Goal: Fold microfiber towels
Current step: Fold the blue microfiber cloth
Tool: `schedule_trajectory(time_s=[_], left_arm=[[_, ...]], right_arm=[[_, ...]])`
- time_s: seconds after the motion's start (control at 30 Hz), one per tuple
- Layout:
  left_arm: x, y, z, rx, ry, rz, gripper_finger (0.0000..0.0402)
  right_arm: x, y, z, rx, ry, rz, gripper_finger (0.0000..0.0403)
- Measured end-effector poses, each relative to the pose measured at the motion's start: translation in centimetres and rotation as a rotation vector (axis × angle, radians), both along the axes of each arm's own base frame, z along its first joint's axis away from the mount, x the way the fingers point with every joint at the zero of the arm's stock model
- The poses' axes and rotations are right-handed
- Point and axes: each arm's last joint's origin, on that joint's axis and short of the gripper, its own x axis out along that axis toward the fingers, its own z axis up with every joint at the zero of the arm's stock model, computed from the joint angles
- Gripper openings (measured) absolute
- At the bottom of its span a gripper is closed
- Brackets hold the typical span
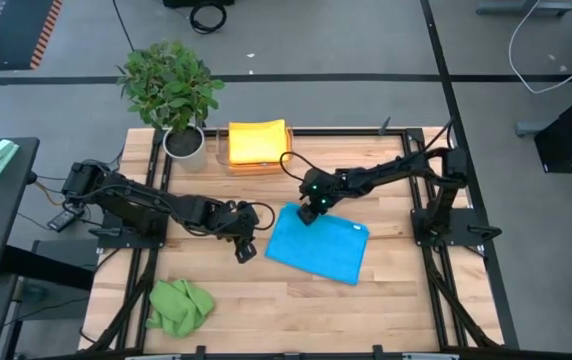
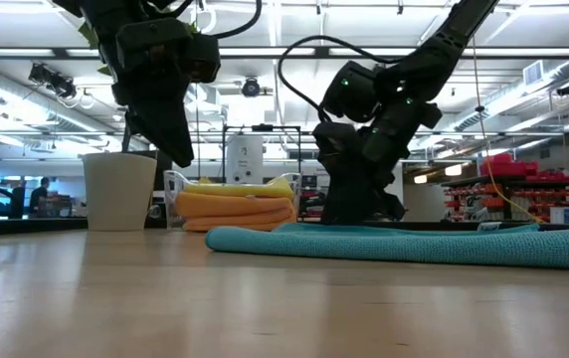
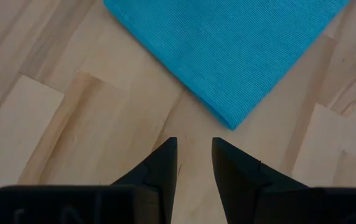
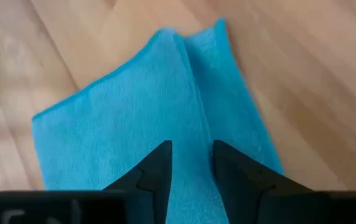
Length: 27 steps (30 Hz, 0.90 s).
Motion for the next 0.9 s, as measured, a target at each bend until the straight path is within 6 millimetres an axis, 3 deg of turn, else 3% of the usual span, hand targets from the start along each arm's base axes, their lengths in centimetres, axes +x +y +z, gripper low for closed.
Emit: schedule_trajectory(time_s=[0.37,0.63,0.9], left_arm=[[0.00,0.01,0.00,-0.006,-0.001,0.009,0.0107],[0.00,0.01,0.00,-0.006,-0.001,0.010,0.0107],[0.00,0.00,0.00,-0.006,-0.001,0.010,0.0107]], right_arm=[[-0.21,0.42,-0.26,-0.095,0.045,0.027,0.0084],[-0.20,0.38,-0.25,-0.142,0.039,0.069,0.0012],[-0.28,-0.06,0.25,-0.137,0.015,0.063,0.0003]])
